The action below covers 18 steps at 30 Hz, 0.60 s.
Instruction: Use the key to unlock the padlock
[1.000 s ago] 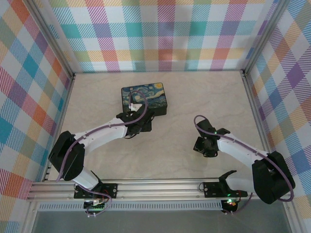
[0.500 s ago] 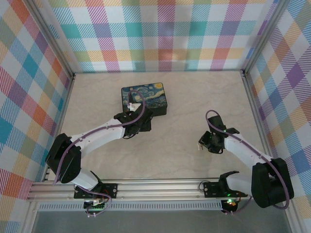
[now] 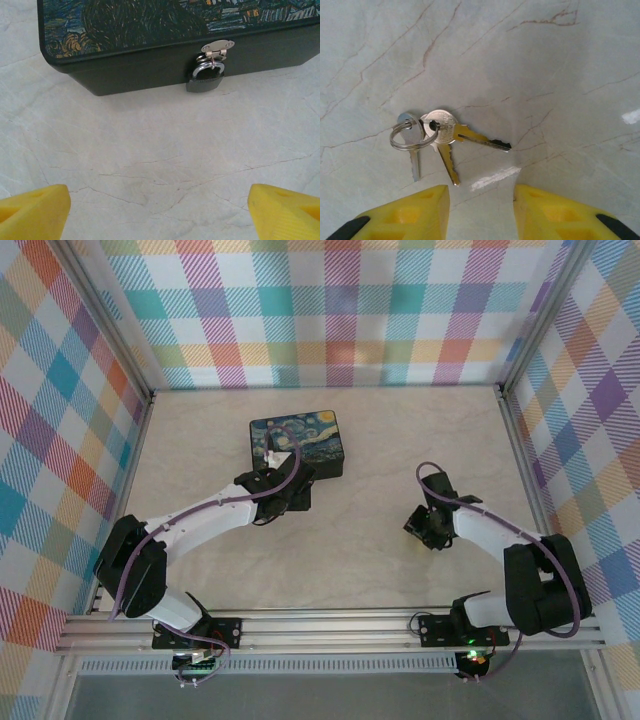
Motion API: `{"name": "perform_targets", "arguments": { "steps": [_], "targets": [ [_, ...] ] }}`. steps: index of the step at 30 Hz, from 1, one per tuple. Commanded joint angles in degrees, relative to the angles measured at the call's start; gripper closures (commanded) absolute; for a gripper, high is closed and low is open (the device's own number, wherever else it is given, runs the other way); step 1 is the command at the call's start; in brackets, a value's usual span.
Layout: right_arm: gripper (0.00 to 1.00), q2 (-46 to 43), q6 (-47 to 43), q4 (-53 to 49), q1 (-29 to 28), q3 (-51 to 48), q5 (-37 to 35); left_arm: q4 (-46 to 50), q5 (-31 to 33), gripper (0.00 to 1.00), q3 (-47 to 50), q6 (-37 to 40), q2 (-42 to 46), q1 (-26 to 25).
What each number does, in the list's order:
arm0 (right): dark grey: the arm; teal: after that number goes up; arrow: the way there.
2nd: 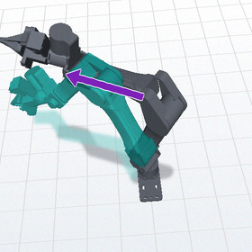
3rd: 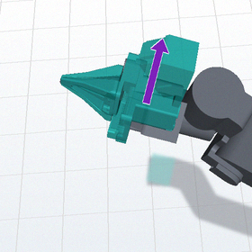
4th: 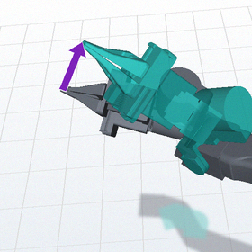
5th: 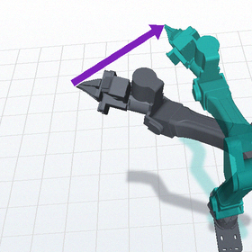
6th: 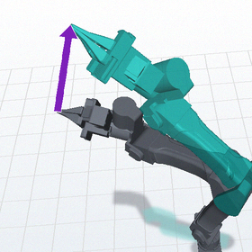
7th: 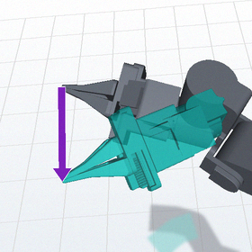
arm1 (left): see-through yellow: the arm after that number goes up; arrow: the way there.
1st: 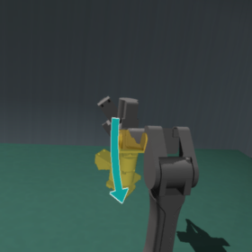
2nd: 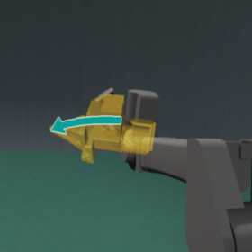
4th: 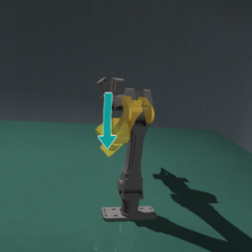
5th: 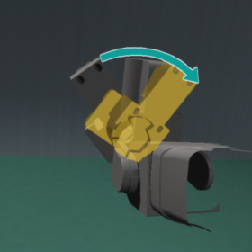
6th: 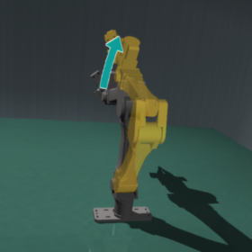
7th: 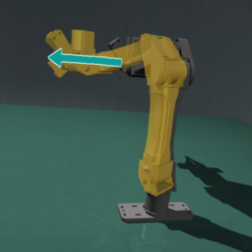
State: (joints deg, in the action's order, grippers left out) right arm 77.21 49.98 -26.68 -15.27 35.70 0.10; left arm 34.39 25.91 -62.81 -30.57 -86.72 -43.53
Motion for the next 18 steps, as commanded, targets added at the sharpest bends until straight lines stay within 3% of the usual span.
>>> {"name": "perform_targets", "arguments": {
  "steps": [1, 9, 18],
  "targets": [
    [0.62, -0.68, 0.87, 0.36, 0.58, 1.08, 0.76, 0.85, 1.01, 0.09, -1.01, 1.03, 0.65, -0.29],
    [0.58, -4.15, -8.77, -4.22, 0.57, 6.42, 0.29, 1.02, 0.36, 0.09, -1.19, 1.14, 0.70, -0.30],
    [0.57, 5.77, -23.09, -9.40, 0.56, 15.35, -0.56, 1.87, -1.12, 0.09, -0.74, 0.19, 2.05, -0.28]
  ]
}}
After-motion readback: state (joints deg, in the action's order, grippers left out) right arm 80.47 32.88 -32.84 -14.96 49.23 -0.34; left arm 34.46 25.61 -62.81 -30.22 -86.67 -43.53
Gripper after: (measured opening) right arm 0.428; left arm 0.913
